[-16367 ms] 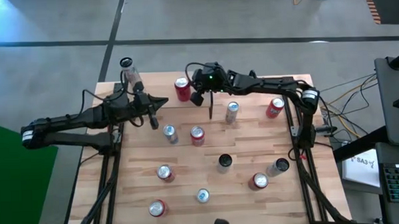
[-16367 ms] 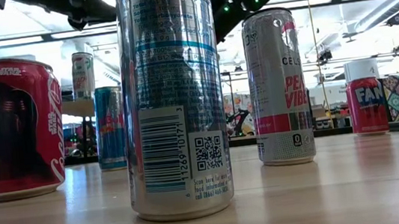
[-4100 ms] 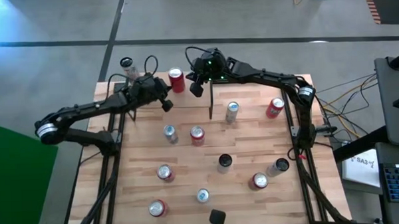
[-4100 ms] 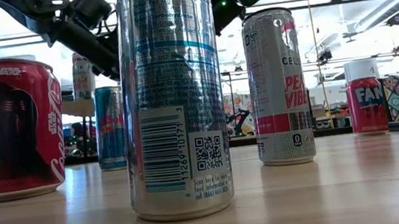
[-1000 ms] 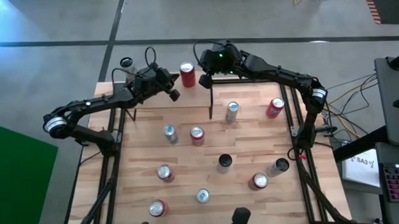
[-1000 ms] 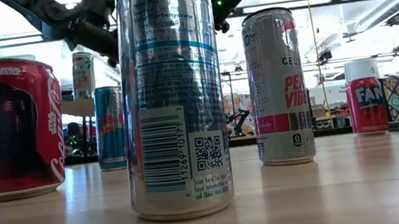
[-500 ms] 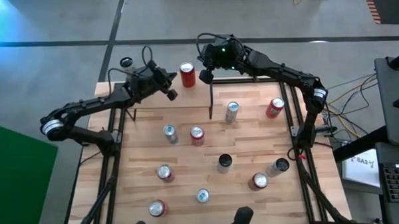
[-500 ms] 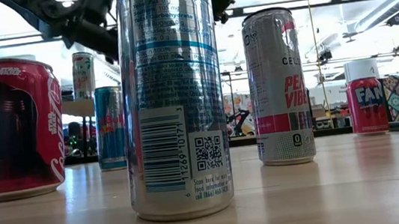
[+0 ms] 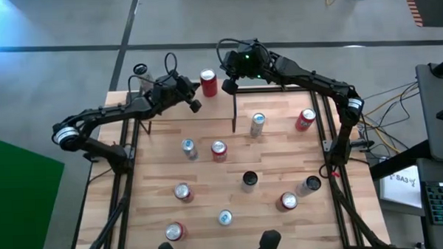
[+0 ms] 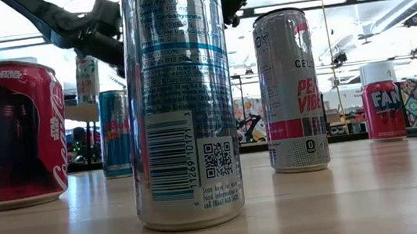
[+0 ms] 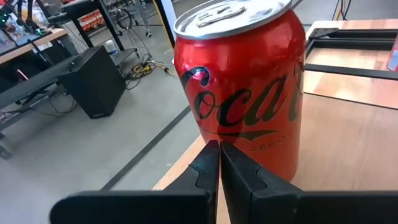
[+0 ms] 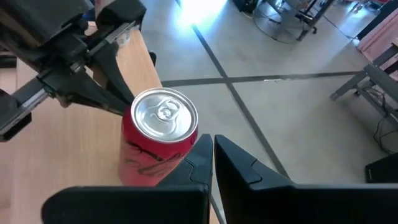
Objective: Place canned beverage on shelf
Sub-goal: Put the red black soda can on the shelf
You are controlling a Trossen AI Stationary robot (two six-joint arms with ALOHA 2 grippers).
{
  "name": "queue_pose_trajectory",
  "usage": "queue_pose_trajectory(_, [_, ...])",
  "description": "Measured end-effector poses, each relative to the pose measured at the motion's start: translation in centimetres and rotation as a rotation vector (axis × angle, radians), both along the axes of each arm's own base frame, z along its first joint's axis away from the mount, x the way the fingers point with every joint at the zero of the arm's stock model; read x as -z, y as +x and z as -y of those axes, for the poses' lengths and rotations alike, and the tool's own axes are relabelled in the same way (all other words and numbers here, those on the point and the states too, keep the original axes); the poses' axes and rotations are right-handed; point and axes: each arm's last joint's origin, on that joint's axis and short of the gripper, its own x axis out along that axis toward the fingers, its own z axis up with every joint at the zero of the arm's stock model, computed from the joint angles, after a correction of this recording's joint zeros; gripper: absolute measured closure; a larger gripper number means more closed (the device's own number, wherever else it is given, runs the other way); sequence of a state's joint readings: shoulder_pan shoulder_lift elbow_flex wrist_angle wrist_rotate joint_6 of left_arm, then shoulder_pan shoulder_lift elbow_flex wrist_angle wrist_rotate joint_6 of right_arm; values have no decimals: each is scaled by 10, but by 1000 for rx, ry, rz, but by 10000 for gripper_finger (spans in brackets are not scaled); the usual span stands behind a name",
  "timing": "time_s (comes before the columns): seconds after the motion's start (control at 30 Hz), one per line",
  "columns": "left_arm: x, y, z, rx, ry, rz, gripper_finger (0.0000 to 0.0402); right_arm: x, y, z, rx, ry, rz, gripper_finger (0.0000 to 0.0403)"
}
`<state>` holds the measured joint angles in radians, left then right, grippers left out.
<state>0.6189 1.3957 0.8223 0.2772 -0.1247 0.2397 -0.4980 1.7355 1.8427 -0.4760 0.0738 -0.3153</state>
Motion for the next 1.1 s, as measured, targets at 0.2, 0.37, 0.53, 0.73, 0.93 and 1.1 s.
queue_pose_trajectory(0.2, [6, 6, -4, 14, -6, 23, 402, 0, 0, 0, 0, 0, 0, 394])
queue_pose_trajectory(0.37, [9, 10, -5, 42, -7, 43, 402, 0, 0, 0, 0, 0, 1, 394])
queue_pose_trajectory(0.53, [9, 11, -5, 56, -7, 50, 402, 0, 0, 0, 0, 0, 0, 394])
queue_pose_trajectory(0.73, [8, 13, -5, 84, -4, 87, 402, 0, 0, 0, 0, 1, 0, 394])
queue_pose_trajectory(0.93, [11, 16, -7, 83, -8, 95, 402, 0, 0, 0, 0, 1, 0, 394])
queue_pose_trajectory(1.1, [7, 13, -5, 82, -10, 91, 402, 1, 0, 0, 0, 7, -11, 394])
